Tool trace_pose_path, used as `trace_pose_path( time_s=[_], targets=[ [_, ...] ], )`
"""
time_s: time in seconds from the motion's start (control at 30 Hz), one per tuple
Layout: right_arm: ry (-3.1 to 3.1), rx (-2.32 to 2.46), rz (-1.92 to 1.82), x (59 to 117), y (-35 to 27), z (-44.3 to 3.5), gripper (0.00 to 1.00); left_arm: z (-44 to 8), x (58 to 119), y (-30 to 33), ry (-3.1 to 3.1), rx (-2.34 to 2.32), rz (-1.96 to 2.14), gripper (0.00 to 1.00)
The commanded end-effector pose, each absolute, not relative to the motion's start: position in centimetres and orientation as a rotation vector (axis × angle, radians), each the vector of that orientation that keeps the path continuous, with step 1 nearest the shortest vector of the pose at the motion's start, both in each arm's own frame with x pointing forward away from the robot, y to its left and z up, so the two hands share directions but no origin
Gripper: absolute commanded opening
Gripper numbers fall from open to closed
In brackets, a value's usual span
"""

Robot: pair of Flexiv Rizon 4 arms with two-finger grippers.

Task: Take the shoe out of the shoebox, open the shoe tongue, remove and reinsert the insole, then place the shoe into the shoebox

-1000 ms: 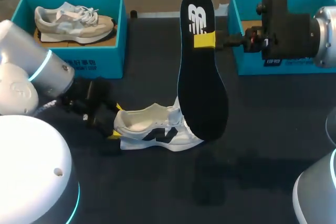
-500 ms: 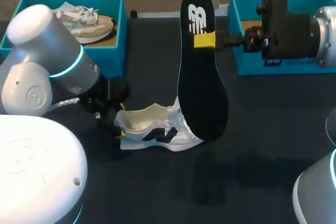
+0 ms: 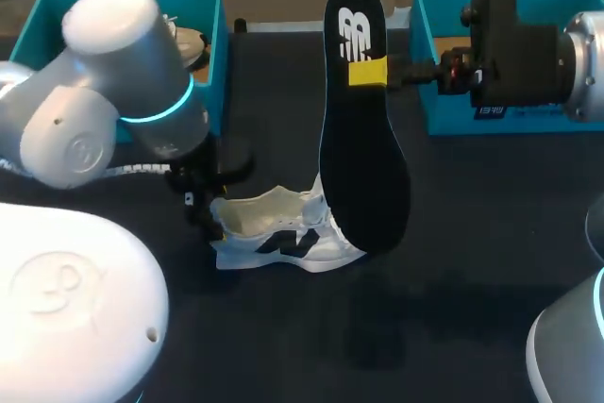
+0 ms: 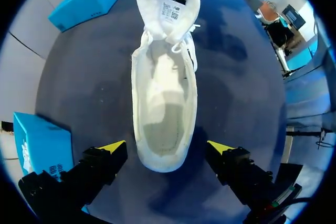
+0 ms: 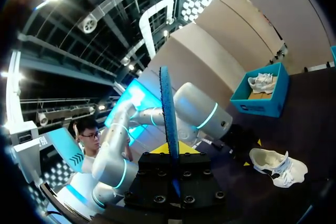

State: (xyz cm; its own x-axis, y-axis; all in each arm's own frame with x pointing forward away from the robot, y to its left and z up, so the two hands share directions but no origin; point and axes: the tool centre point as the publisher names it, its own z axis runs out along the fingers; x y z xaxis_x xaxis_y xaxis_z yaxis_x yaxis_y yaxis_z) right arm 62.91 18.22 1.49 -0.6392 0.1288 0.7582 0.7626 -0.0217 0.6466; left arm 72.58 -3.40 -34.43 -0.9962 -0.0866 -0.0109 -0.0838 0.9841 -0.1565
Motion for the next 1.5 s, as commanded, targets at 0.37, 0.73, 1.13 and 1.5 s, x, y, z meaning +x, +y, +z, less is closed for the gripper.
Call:
trace_pose_path(
  time_s=[0.37,0.73,1.13,1.5],
  targets=[
    [-1.774,-0.932,-1.705,63.0,18.4,1.5,0.00,-33.6,72.2,-3.2,3.092,-0.164,-0.046,1.00],
    [-1.774,-0.932,-1.705,63.0,18.4,1.5,0.00,-32.8,72.2,-4.1,3.083,-0.123,-0.056,1.00],
    [-1.774,-0.932,-1.705,63.0,18.4,1.5,0.00,-31.5,74.9,-6.6,3.063,-0.060,-0.129,1.00],
    [-1.774,-0.932,-1.705,63.0,18.4,1.5,0.00,-33.7,77.6,-10.1,3.053,-0.039,-0.104,1.00]
  ],
)
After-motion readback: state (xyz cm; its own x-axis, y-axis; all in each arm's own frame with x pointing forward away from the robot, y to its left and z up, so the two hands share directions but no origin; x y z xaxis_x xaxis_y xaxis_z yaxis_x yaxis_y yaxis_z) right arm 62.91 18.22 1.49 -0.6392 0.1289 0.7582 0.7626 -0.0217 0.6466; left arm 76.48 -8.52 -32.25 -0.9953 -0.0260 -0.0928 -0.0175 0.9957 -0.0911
